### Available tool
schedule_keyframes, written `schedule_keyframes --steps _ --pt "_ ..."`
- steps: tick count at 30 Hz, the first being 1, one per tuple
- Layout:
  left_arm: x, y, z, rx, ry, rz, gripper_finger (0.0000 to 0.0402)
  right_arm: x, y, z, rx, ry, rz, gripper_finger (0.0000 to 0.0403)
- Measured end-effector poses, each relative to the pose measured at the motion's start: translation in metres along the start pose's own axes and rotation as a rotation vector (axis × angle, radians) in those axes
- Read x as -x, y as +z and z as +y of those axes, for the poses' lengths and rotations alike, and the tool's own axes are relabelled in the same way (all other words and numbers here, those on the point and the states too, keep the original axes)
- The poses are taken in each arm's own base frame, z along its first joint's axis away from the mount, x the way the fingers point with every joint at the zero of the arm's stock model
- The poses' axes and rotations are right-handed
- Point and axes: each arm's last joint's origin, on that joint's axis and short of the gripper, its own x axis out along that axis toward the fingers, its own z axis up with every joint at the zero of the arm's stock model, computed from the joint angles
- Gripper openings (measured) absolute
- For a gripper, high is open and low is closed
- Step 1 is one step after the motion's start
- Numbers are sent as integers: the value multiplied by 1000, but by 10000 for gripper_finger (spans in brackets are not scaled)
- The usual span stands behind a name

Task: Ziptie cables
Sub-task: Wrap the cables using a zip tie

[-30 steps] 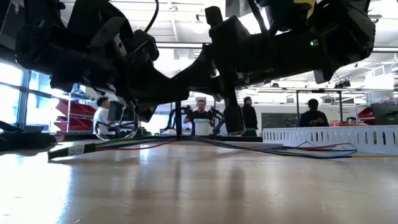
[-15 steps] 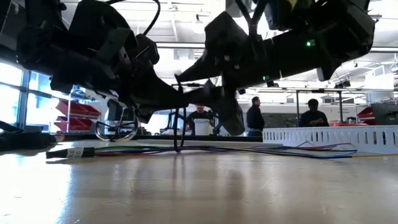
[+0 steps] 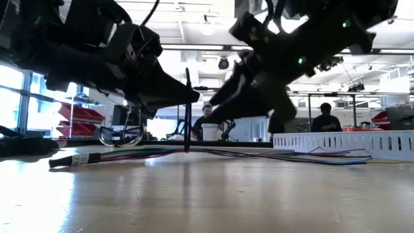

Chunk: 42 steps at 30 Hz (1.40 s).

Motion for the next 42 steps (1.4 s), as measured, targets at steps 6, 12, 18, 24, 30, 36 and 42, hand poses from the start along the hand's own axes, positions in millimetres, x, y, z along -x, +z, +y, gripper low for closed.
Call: schedule_keyframes --steps 6,12,18,24,30,36,42 --pt "-7 -11 -14 -30 94 -24 0 14 0 5 -325 138 64 232" --pt "-45 -33 -26 -14 91 -82 0 17 -12 24 -538 211 79 231" --pt "-75 -53 -29 -10 95 -89 0 33 -14 42 -606 86 58 215" --pt "-81 -58 -29 -12 117 -93 0 39 -17 51 -679 36 65 191" --pt "-81 -59 -29 -21 120 -89 0 34 -24 56 -667 -20 75 162" --pt "-81 -59 -28 -21 123 -90 0 31 -26 57 -667 -42 65 104" --pt "-81 -59 -28 -31 123 -88 0 31 -22 57 -672 -36 36 30"
